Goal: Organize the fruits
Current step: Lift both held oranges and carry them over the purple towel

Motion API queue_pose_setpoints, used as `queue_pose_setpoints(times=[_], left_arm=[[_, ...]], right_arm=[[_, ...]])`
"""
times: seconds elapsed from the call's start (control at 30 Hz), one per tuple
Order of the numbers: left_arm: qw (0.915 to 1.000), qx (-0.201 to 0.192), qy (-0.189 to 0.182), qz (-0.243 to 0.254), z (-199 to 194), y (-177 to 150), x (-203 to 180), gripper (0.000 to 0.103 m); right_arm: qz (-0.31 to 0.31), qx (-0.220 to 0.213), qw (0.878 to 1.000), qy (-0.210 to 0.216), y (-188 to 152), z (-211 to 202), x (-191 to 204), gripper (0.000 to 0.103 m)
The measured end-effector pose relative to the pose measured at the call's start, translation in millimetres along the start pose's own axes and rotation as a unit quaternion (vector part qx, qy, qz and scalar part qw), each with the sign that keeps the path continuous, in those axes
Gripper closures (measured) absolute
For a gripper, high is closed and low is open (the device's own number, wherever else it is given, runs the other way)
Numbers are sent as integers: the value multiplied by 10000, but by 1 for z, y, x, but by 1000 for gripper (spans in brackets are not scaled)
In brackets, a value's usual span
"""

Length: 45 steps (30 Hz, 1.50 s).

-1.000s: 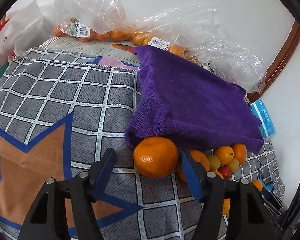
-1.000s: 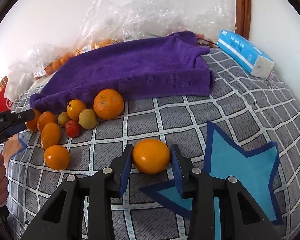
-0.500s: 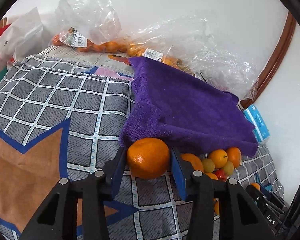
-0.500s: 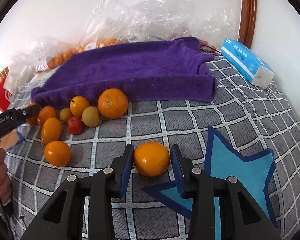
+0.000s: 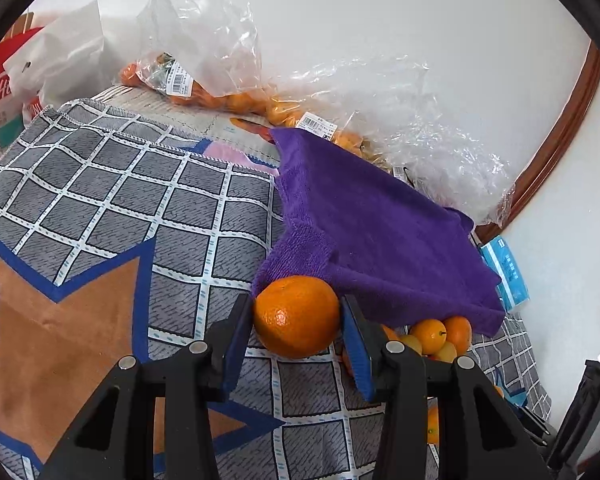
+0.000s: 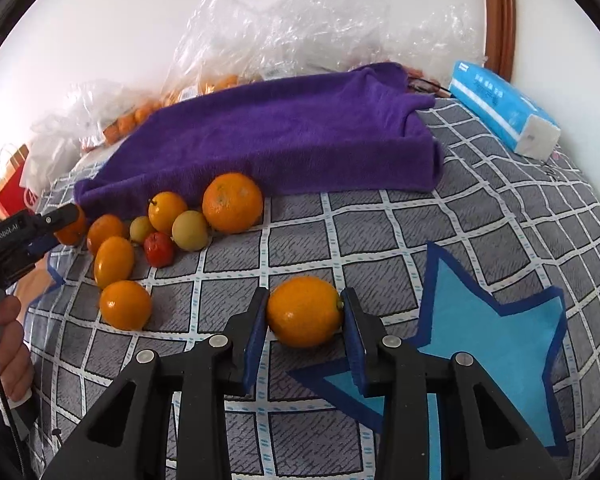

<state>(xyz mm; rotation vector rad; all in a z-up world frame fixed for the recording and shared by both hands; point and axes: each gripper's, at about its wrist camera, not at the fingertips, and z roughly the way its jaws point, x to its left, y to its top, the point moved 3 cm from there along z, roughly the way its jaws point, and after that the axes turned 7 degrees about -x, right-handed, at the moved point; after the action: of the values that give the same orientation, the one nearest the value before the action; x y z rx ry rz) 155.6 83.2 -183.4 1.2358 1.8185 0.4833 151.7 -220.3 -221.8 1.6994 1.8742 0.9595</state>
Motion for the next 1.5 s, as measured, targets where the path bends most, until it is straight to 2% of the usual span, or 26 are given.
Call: queue_pose_setpoints(times=[0.3,0.5,0.7,1.03,1.17,1.3,1.5], left_arm=[[9989,-158,-361,-257,-10,6,2,61],[9988,-303,-345,-185,-13,8,0,61],[9979,-408,-489,-123,-21,9,-5,61],[9969,-446,-628,-151,-26,8,-8,61],[9964,-557,-629,-100,-29,9,-10,61],[9968,-664,-443,-5,-34,10,-12,61],[9974,-502,-499,-101,-48,20,-21,61]], right_arm=[[-169,-174,9996,106,-1,-6,7,68],[-25,-326,9993,183,0,-13,2,68],[-61,-403,9989,238,1,-16,5,68],[327,-491,9982,138,3,-26,-8,68],[333,-589,9976,110,11,-36,-5,67],[262,-706,9971,98,27,-48,0,68],[181,-904,9955,233,53,-55,5,68]])
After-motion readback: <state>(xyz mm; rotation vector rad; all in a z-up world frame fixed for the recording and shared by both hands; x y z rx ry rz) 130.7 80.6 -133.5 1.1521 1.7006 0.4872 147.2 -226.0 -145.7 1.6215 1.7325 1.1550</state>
